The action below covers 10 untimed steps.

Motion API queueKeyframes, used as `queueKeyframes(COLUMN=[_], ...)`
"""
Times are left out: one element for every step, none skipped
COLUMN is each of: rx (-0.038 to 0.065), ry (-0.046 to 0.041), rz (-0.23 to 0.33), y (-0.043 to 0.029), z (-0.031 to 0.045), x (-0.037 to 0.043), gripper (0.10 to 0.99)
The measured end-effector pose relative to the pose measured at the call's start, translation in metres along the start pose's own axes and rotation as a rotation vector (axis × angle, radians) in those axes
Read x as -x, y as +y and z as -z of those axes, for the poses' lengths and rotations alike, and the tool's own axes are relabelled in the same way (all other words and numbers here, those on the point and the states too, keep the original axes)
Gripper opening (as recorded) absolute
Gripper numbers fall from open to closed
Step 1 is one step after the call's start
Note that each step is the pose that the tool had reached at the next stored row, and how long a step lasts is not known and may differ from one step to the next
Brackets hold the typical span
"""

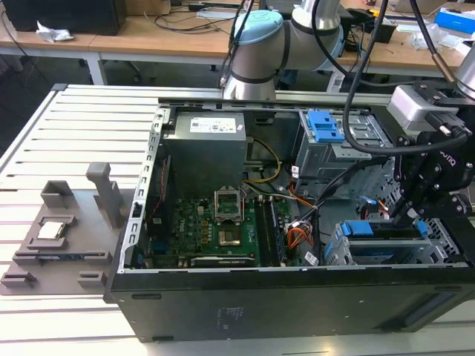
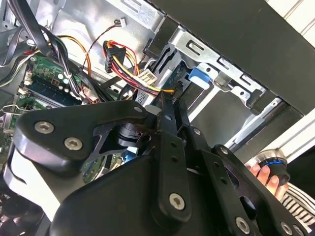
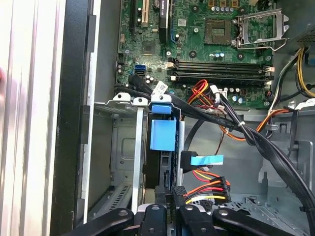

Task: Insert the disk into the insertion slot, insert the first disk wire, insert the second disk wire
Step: 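Insert the first disk wire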

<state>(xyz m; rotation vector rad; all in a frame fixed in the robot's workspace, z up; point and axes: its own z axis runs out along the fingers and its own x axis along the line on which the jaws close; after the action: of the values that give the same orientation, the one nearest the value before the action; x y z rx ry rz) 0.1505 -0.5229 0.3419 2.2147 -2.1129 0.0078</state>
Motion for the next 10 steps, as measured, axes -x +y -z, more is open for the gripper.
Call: queueKeyframes(rx=[0.000,0.000,0.000,0.001,0.001,0.001,0.002,0.002,0.002,0.002], ry=[0.0001,0.0001,0.0000,-0.0001,-0.0011,-0.0012,-0.0014,-0.0016,-0.0015,-0.0008], rz=[0.000,-0.001,-0.006,-0.011,-0.018,-0.025,-0.029,-0.030,-0.031,-0.031], y=[-0.0001,-0.0001,-0.0002,-0.0002,-0.0002,-0.0006,-0.0007,-0.0008,-0.0008,-0.0009], z=[-0.0001,-0.0005,-0.0012,-0.0016,-0.0024,-0.0027,-0.0032,-0.0042,-0.0050,-0.0068], x=[0.0001,0.0002,0.0001,-0.0001,-0.0001,-0.0001,-0.0001,-0.0001,-0.0002,-0.0005], gripper=[0.169,0.169,0.169,0.169,0.169,0.169,0.169,0.169,0.169,0.169])
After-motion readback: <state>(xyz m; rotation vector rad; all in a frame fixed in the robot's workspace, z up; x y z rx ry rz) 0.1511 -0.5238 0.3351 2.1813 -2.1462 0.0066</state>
